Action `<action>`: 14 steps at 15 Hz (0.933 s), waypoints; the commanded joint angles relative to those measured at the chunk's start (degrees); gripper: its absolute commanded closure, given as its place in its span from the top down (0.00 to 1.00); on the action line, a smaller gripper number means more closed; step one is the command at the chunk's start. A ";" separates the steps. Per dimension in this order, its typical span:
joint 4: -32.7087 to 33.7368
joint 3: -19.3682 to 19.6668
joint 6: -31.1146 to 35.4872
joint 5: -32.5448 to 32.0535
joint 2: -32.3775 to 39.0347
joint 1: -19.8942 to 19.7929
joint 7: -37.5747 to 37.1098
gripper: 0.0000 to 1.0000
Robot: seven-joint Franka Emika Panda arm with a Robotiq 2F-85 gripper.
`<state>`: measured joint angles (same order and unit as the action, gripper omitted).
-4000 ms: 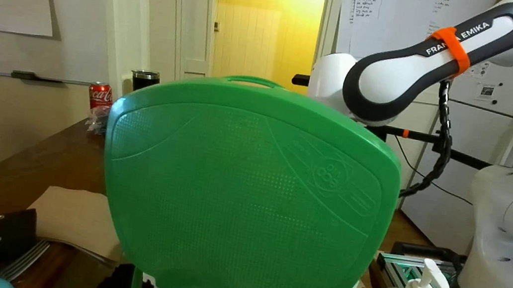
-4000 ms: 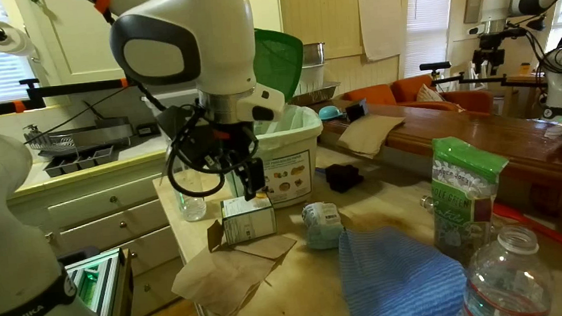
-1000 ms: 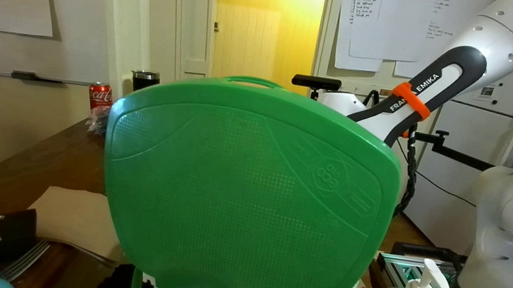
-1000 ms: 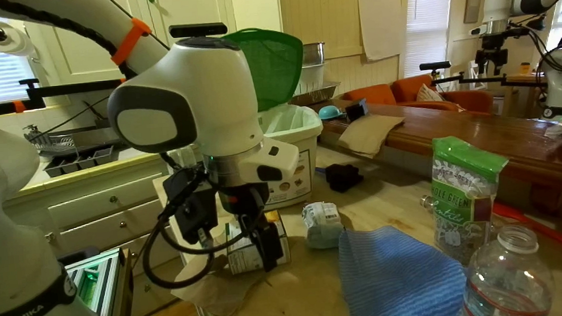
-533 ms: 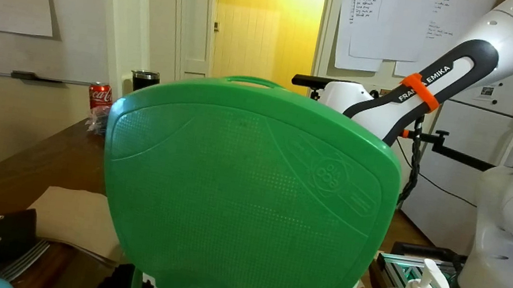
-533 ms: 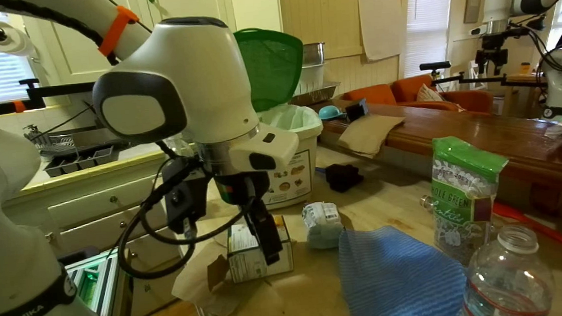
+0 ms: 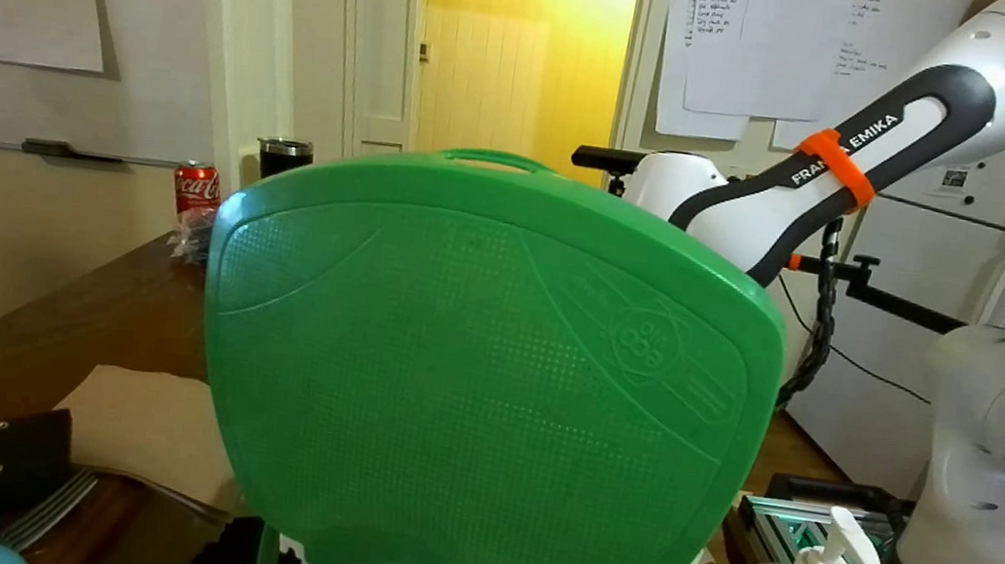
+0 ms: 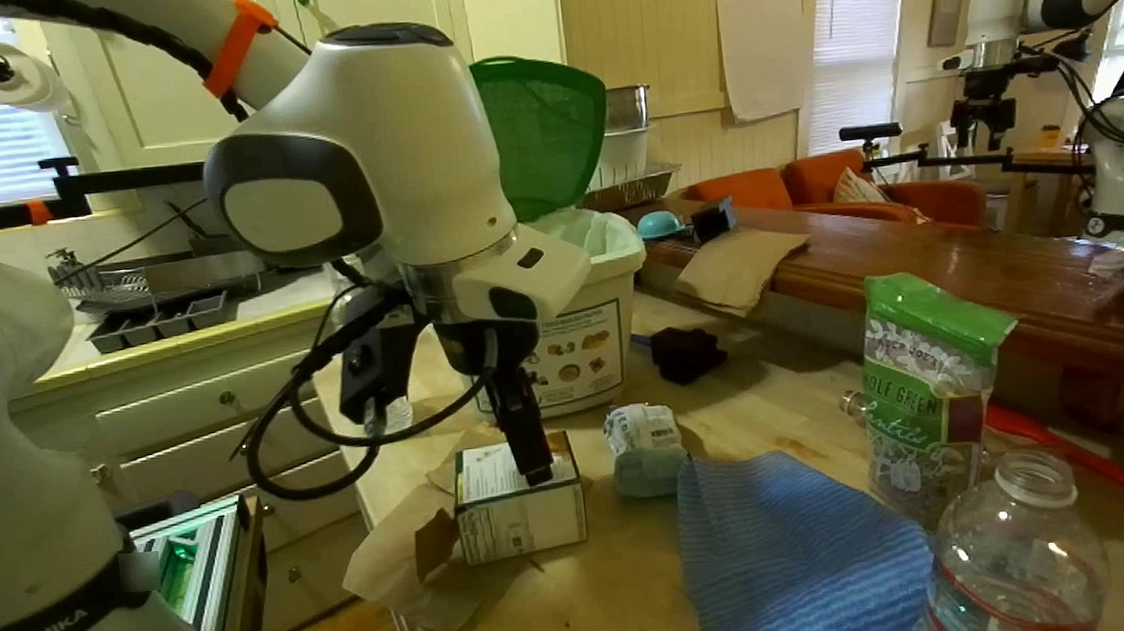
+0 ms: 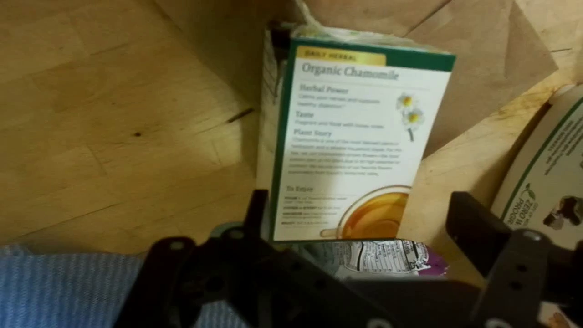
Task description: Put the white box in the bin.
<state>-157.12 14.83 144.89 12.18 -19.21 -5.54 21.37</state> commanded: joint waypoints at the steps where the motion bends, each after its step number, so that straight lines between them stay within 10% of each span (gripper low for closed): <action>1: 0.02 -1.21 0.35 -0.38 1.79 0.62 -3.11 1.00; 14: -0.07 -5.41 -3.30 -14.78 1.31 -1.55 -5.76 1.00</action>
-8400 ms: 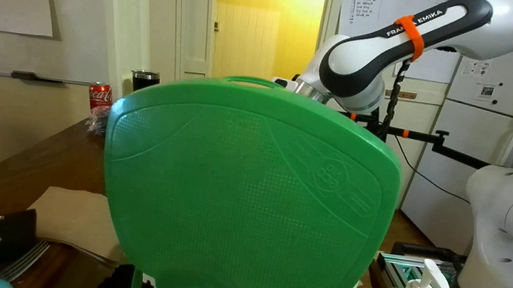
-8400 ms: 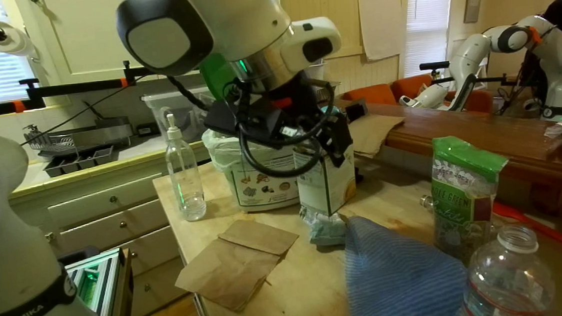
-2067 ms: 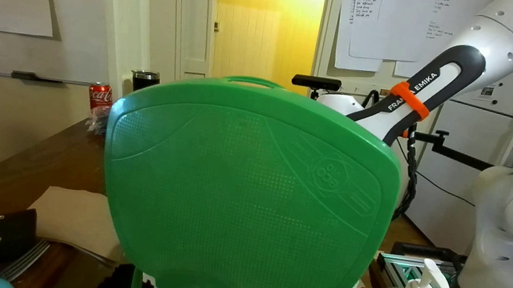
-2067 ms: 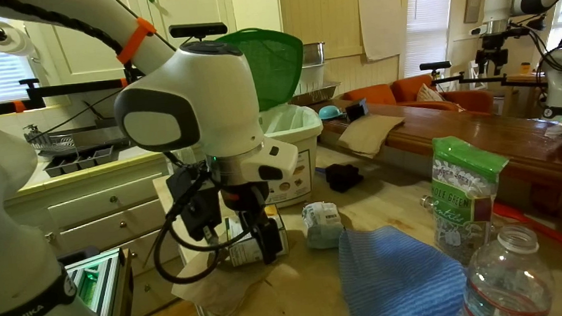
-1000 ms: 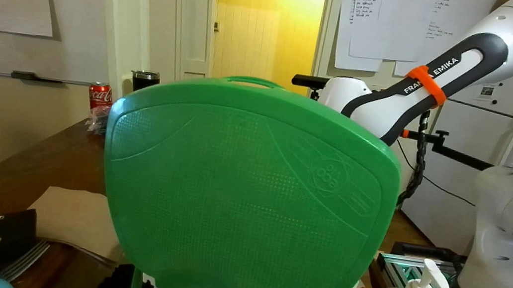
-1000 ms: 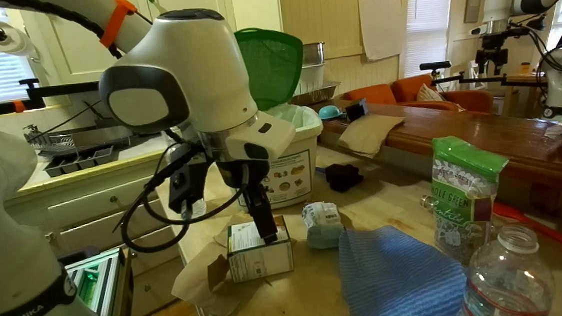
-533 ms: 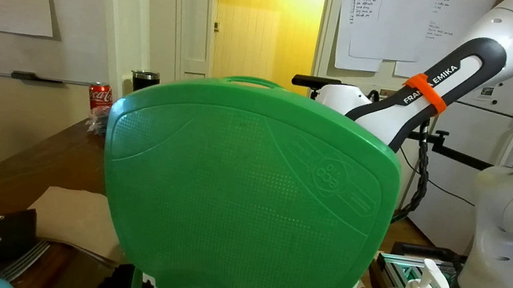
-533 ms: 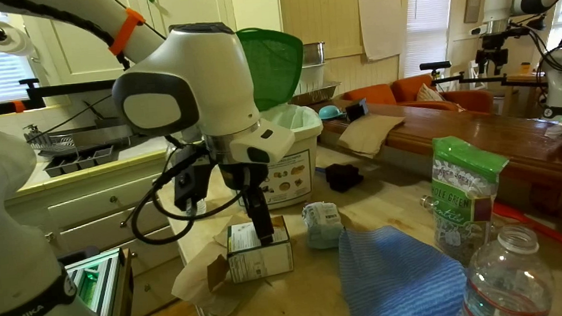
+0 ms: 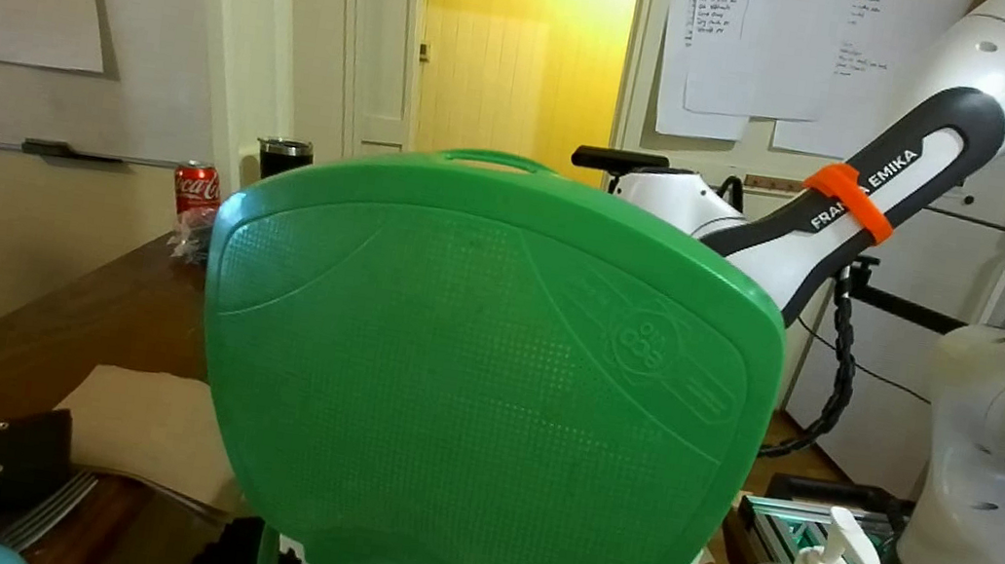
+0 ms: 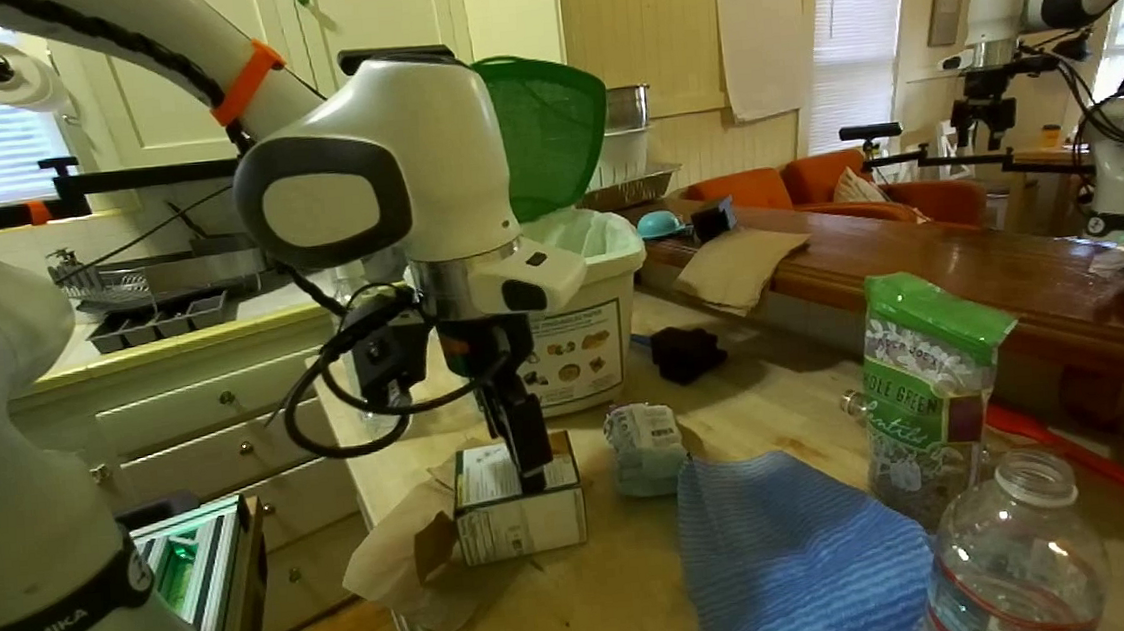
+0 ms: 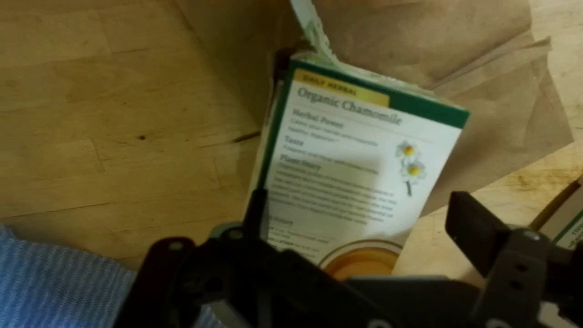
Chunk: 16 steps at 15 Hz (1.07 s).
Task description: Put the white box in the bin.
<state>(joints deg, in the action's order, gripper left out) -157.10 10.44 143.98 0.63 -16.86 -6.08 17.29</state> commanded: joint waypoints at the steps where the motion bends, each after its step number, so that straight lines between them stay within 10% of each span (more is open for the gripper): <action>1: -0.09 -1.18 -2.59 -3.74 -1.01 -0.97 -1.79 1.00; 16: -0.22 -3.01 -4.67 -10.82 -1.25 -2.55 -6.29 1.00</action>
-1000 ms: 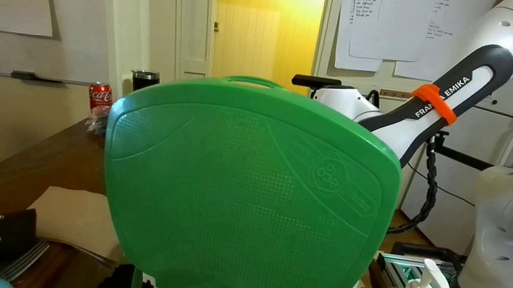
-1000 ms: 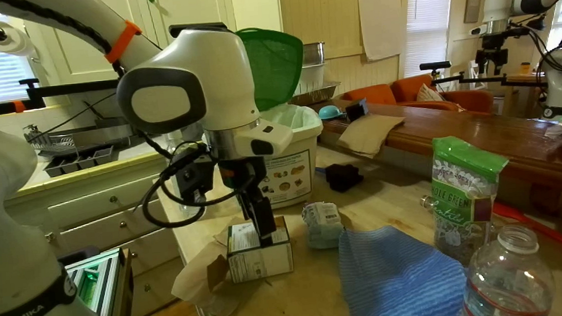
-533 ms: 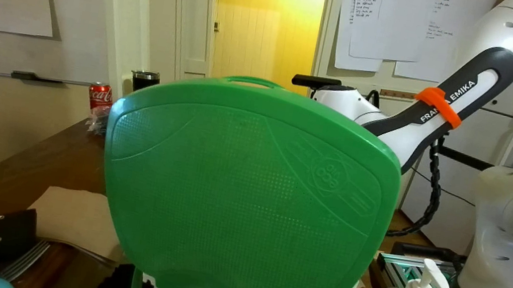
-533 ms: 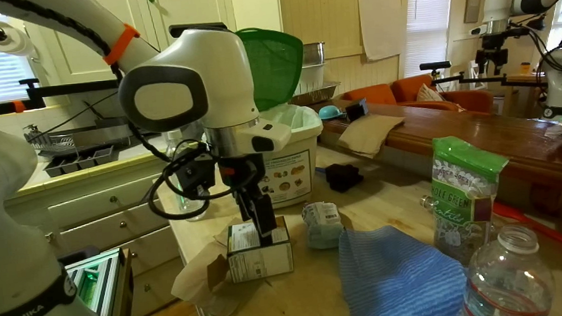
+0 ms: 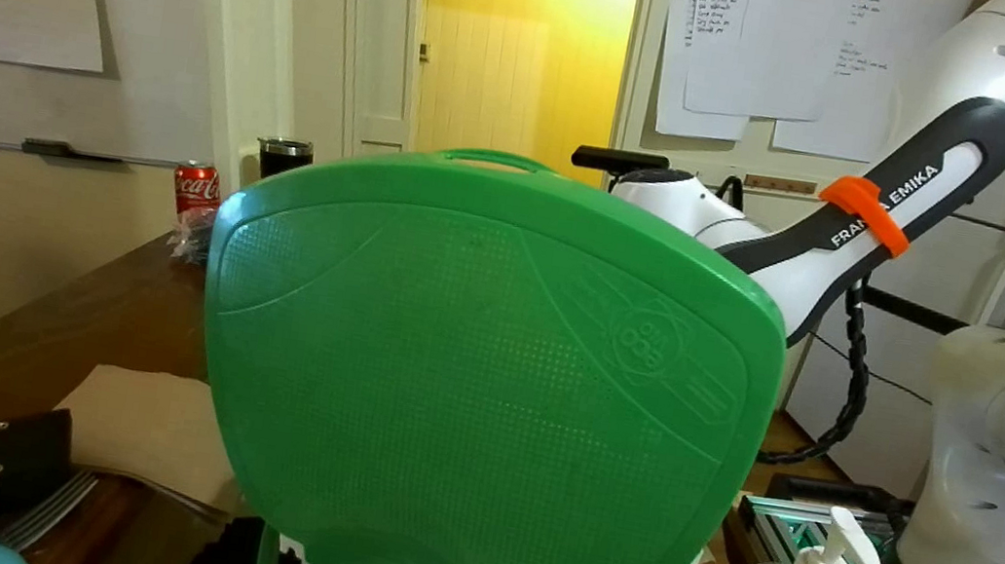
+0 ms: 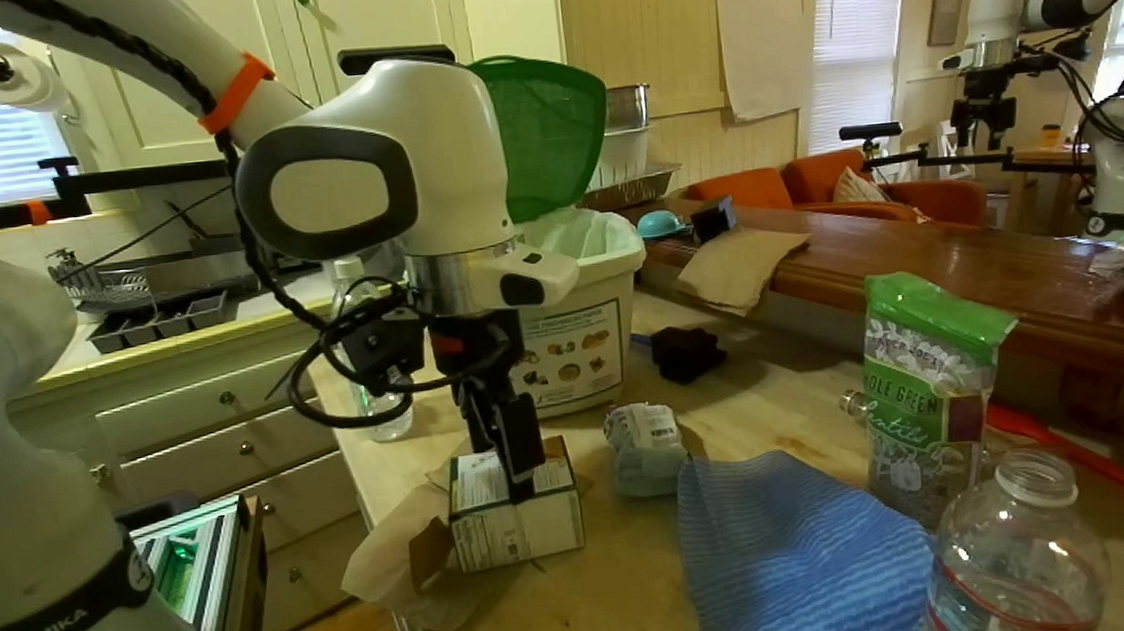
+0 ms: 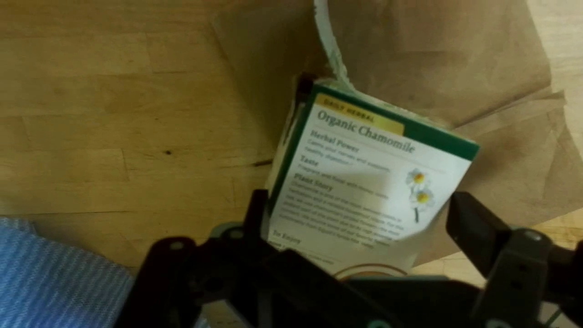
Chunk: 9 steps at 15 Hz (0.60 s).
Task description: Put the white box in the bin.
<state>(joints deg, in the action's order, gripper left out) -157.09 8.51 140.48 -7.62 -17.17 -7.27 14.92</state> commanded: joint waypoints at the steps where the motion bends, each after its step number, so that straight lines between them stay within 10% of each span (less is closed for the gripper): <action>1: -0.30 -1.43 -0.74 -3.16 -1.23 -1.85 -6.08 1.00; 9: -0.61 -1.88 -1.34 0.35 -3.37 -2.48 -17.37 1.00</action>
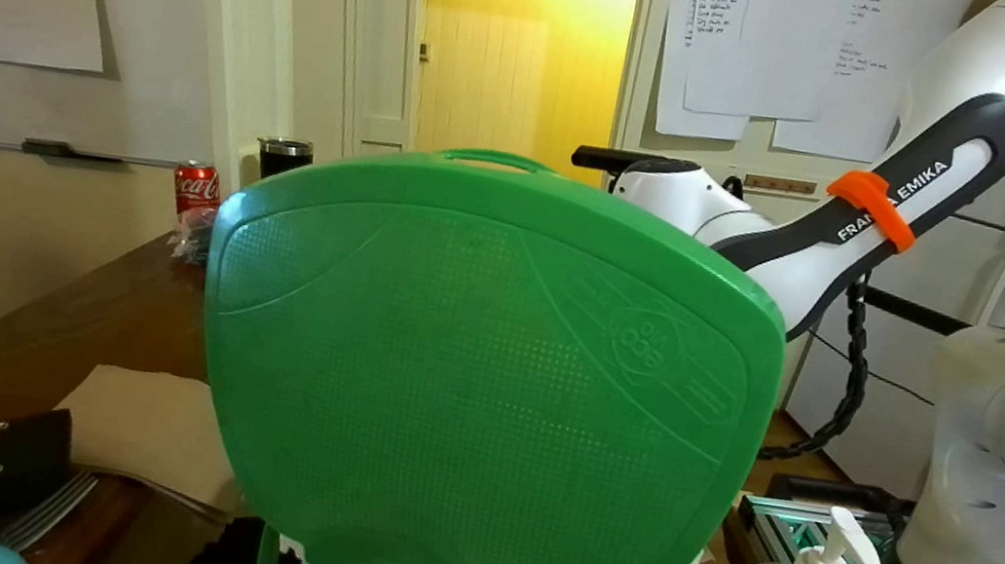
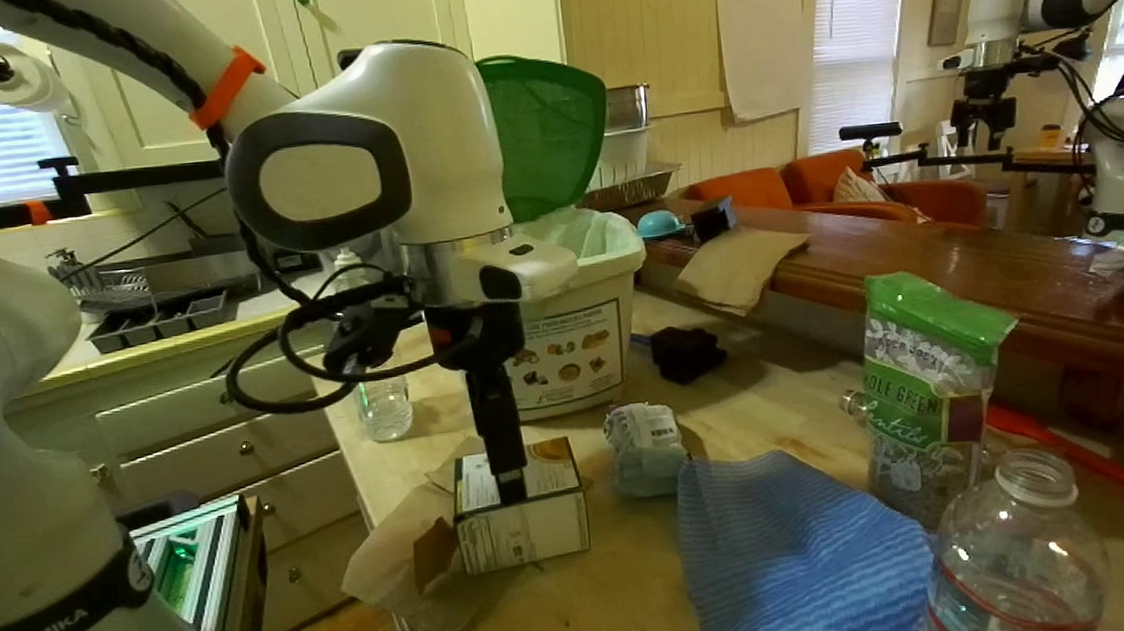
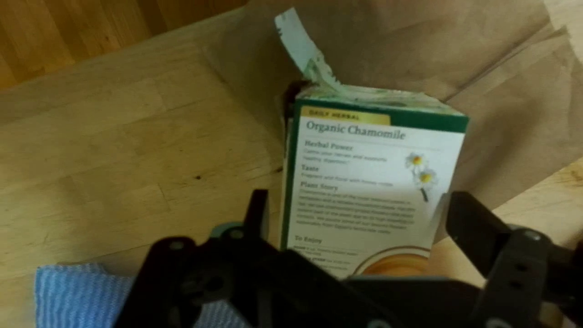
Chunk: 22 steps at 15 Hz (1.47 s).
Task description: Put the white box in the bin.
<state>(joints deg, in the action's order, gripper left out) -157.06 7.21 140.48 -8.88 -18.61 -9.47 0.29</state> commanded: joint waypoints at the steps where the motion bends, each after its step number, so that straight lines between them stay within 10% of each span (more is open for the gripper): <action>1: -0.62 -0.42 -1.25 2.42 -2.08 0.11 -2.65 1.00; 22: -0.23 0.90 -6.27 3.40 -2.73 0.07 2.19 1.00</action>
<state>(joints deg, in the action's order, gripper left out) -157.09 7.28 132.59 -5.76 -22.23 -9.24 0.66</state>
